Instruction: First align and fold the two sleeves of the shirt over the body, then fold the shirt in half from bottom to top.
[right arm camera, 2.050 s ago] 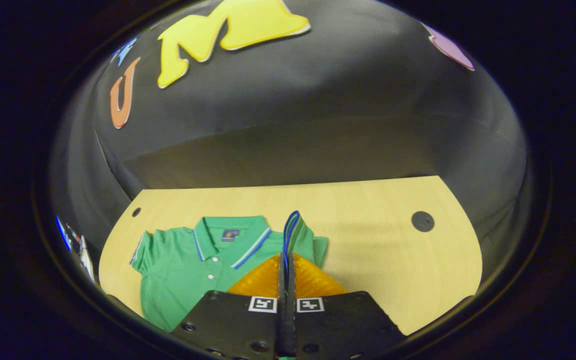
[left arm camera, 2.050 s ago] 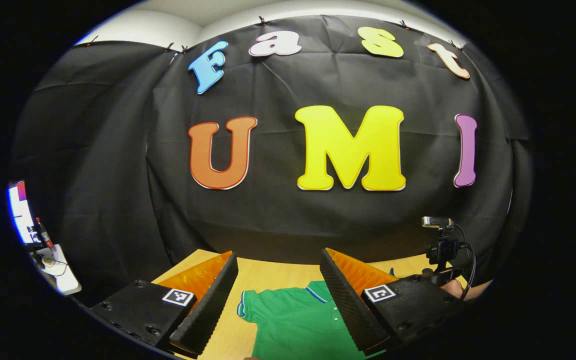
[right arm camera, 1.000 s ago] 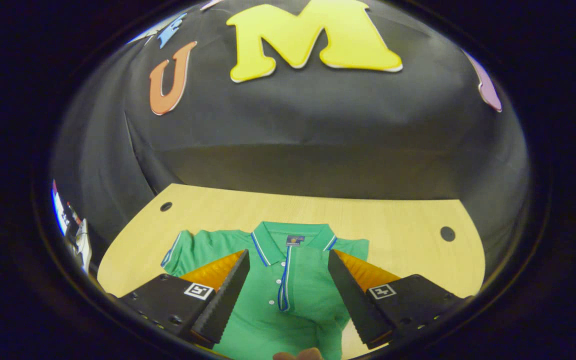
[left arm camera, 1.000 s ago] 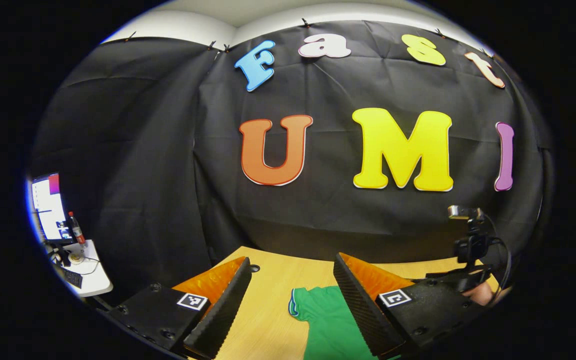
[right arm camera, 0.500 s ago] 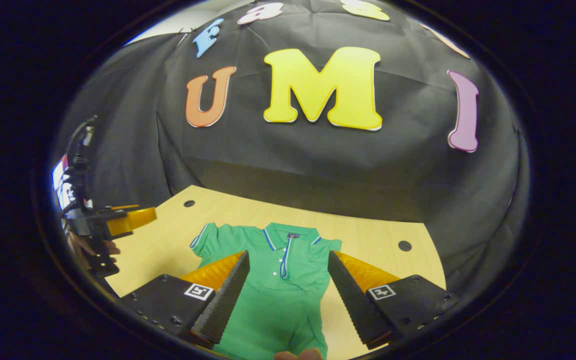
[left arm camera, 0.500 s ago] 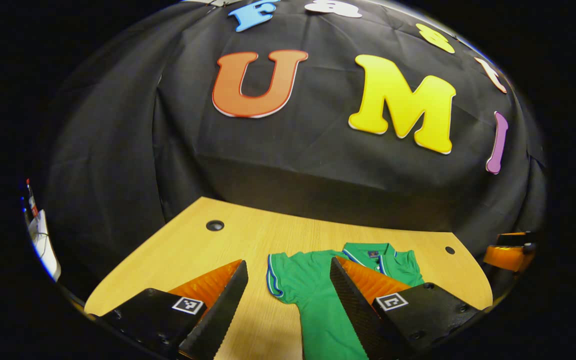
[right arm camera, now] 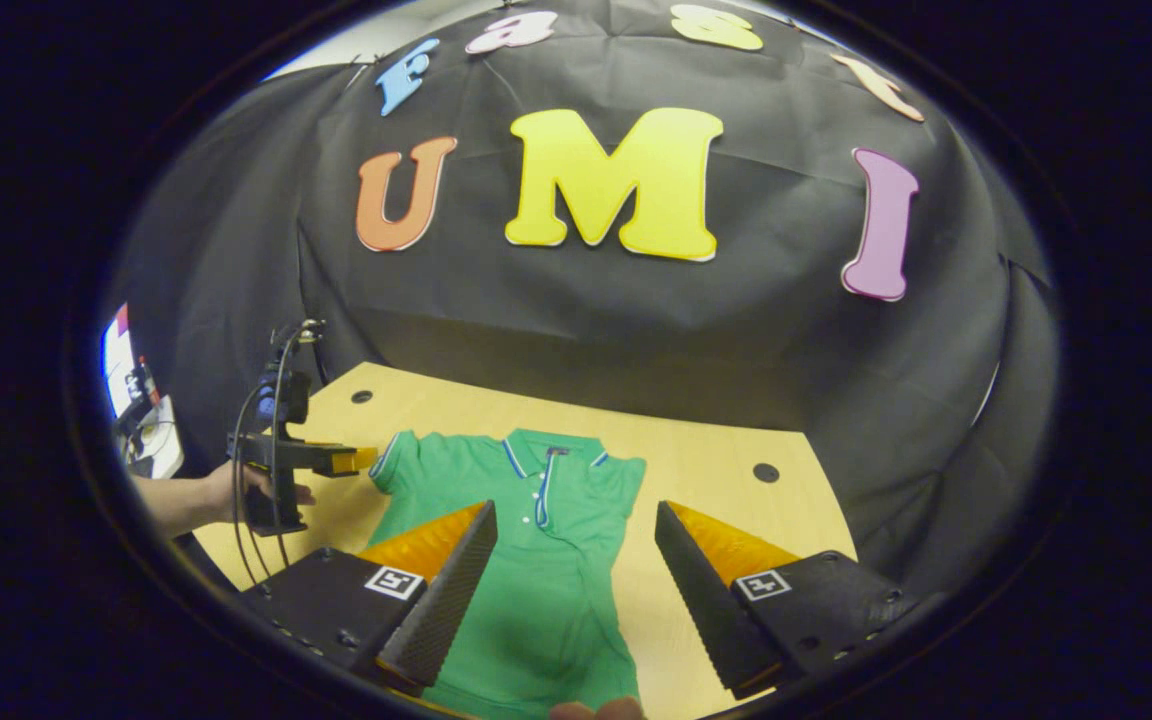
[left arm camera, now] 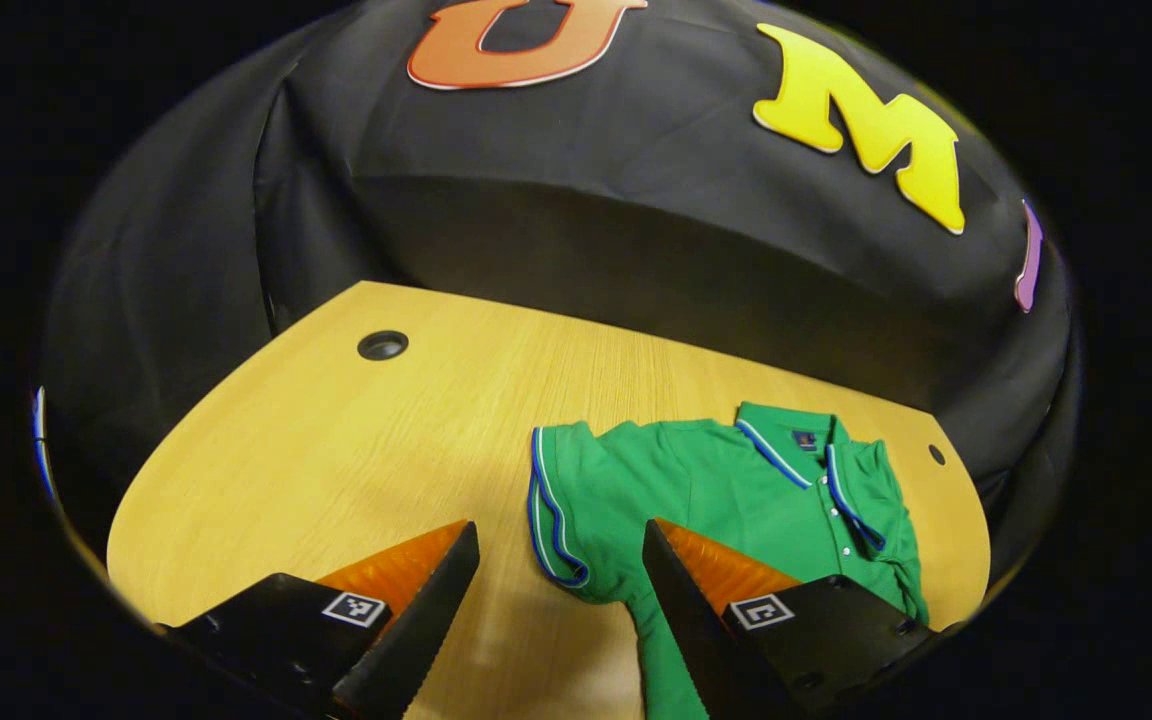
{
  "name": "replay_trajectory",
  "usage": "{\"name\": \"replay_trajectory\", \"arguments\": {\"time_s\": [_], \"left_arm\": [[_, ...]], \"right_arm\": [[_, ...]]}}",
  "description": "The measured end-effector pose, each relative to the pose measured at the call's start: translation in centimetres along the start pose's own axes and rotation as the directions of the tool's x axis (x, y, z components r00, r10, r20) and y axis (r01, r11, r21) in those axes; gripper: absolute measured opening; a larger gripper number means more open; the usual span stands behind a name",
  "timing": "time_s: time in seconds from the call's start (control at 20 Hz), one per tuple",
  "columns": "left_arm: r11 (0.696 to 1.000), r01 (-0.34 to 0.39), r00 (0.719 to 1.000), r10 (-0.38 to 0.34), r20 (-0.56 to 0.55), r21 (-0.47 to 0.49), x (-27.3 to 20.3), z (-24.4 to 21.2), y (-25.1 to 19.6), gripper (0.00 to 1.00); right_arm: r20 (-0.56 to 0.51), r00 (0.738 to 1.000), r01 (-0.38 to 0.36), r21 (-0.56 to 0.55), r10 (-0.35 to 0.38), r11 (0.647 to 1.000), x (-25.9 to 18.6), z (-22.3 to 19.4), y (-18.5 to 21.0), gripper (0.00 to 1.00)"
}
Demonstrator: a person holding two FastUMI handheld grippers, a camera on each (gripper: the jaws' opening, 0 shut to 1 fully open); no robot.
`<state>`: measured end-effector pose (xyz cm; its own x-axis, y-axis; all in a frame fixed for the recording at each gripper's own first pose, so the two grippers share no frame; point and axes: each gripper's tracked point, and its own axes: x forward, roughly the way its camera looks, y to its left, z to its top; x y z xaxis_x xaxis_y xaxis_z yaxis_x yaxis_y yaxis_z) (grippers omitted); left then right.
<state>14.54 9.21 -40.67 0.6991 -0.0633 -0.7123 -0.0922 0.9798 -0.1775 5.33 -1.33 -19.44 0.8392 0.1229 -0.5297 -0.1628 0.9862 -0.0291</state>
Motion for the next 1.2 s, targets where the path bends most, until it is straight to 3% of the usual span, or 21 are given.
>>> {"name": "replay_trajectory", "arguments": {"time_s": [0.35, 0.6, 0.7, 0.75, 0.8, 0.85, 0.9, 0.95, 1.05, 1.2], "left_arm": [[1.0, -0.021, 0.998, 0.021, -0.052, 0.013, 4.7, -0.7, 1.4, 1.0], [0.993, -0.11, 0.99, 0.113, -0.089, 0.033, 4.6, -1.9, 1.5, 1.0], [0.987, -0.152, 0.984, 0.156, -0.083, 0.046, 4.5, -2.1, 1.8, 0.9], [0.987, -0.156, 0.984, 0.159, -0.083, 0.044, 4.6, -2.1, 1.5, 0.77], [0.987, -0.152, 0.984, 0.155, -0.086, 0.043, 4.6, -2.1, 1.2, 0.73], [0.988, -0.145, 0.985, 0.149, -0.089, 0.042, 4.5, -2.1, 1.1, 0.6], [0.99, -0.133, 0.987, 0.136, -0.091, 0.041, 4.3, -2.0, 0.8, 0.37], [0.993, -0.111, 0.989, 0.115, -0.093, 0.042, 4.2, -1.9, 0.4, 0.35], [0.996, -0.085, 0.991, 0.088, -0.098, 0.038, 4.5, -2.0, -0.1, 0.14], [0.998, -0.059, 0.995, 0.058, -0.079, 0.001, 3.5, -1.3, -0.8, 0.08]], "right_arm": [[-0.039, 0.999, 0.032, -0.012, -0.033, 0.999, -0.2, -1.4, -0.6, 0.96], [-0.015, 1.0, 0.027, -0.041, -0.027, 0.999, 0.4, -0.5, -0.3, 0.98], [-0.012, 1.0, 0.022, -0.057, -0.023, 0.998, 0.6, -0.4, -0.4, 0.98], [-0.012, 1.0, 0.022, -0.062, -0.022, 0.998, 0.6, -0.5, -0.5, 0.95], [-0.003, 1.0, 0.019, -0.063, -0.02, 0.998, 0.6, -0.2, -0.7, 0.95], [0.004, 1.0, 0.022, -0.059, -0.021, 0.998, 0.6, 0.0, -0.9, 0.95], [0.01, 1.0, 0.024, -0.052, -0.024, 0.998, 0.6, 0.1, -1.2, 0.95], [0.01, 1.0, 0.028, -0.043, -0.028, 0.999, 0.6, 0.1, -1.6, 0.95], [0.01, 0.999, 0.037, -0.023, -0.037, 0.999, 0.9, 0.0, -2.5, 0.95], [0.024, 0.998, 0.051, 0.003, -0.051, 0.999, 0.8, 0.2, -3.5, 0.95]]}}
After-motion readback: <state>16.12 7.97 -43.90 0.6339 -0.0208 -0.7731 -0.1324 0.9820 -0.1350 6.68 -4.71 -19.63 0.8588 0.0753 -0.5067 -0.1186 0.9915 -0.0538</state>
